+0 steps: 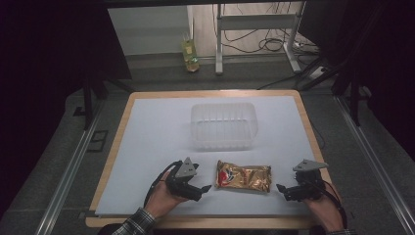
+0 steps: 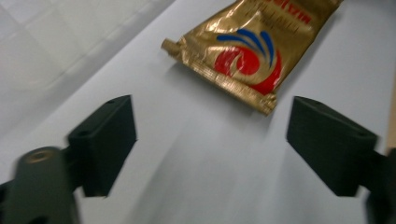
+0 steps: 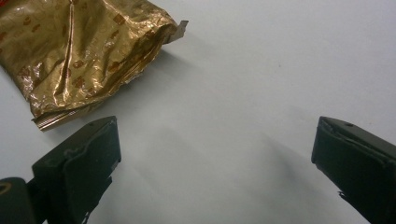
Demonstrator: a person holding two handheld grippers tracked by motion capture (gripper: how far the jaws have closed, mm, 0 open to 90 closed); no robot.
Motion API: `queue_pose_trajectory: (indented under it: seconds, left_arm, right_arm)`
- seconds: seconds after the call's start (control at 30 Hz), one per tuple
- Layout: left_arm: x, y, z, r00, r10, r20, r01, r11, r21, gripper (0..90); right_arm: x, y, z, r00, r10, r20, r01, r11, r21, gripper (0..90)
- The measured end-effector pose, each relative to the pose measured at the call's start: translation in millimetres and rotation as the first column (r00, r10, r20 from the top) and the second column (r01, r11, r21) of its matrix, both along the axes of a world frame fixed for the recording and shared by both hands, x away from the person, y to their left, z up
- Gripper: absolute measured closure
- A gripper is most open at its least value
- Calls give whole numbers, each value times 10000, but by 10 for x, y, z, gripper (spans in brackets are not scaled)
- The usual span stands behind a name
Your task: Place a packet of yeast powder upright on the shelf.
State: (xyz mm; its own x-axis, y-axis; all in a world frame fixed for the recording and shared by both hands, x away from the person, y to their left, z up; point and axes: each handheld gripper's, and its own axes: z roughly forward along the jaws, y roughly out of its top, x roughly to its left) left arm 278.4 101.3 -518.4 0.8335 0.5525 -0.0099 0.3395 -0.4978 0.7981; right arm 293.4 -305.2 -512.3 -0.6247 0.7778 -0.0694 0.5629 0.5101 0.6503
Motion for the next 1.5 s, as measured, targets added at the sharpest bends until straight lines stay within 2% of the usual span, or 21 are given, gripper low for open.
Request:
queue_pose_trajectory:
  seconds: [0.2,0.3,0.6,0.73,0.83,1.0,1.1,1.23,1.37,1.4,1.47,1.5]
  left_arm:
    - [28,-13,40,9995,-320,6,320,9990,-305,389]
    - [46,-45,50,9990,-454,-34,452,9981,-427,455]
    - [77,-197,78,9972,-744,107,748,9961,-457,683]
    - [101,-283,87,9951,-989,-80,984,9939,-496,823]
    - [103,-337,100,9936,-1133,27,1133,9925,-454,890]
    - [151,-442,96,9906,-1365,88,1368,9891,-548,894]
    - [187,-532,73,9893,-1435,255,1444,9888,-375,894]
    - [245,-633,12,9893,-1435,283,1439,9895,-144,894]
    - [302,-704,-101,9894,-1451,59,1452,9894,-78,894]
    - [305,-708,-117,9902,-1395,-66,1392,9898,-287,895]
    - [310,-692,-123,9872,-1591,55,1591,9872,-75,895]
    - [289,-700,-132,9865,-1619,256,1618,9868,56,896]
  right_arm:
    - [-1,4,-2,10000,-13,8,13,10000,-13,16]
    - [0,5,-3,10000,-13,6,13,10000,-26,16]
    - [3,4,-7,10000,-15,-2,15,10000,-82,16]
    - [3,3,-5,10000,-44,20,44,9999,-97,16]
    - [5,0,-7,10000,-62,20,62,9999,-106,16]
    - [7,1,-9,10000,-75,15,75,9999,-123,16]
    - [9,1,-10,10000,-76,-5,76,9999,-122,16]
    - [10,0,-13,10000,-67,-13,67,9999,-128,16]
    - [11,-1,-13,10000,-76,-20,75,9999,-113,16]
    - [11,-2,-13,10000,-81,-18,80,9999,-117,16]
    - [11,-4,-12,9999,-146,12,147,9998,-145,16]
    - [11,-7,-8,9998,-194,15,194,9997,-134,16]
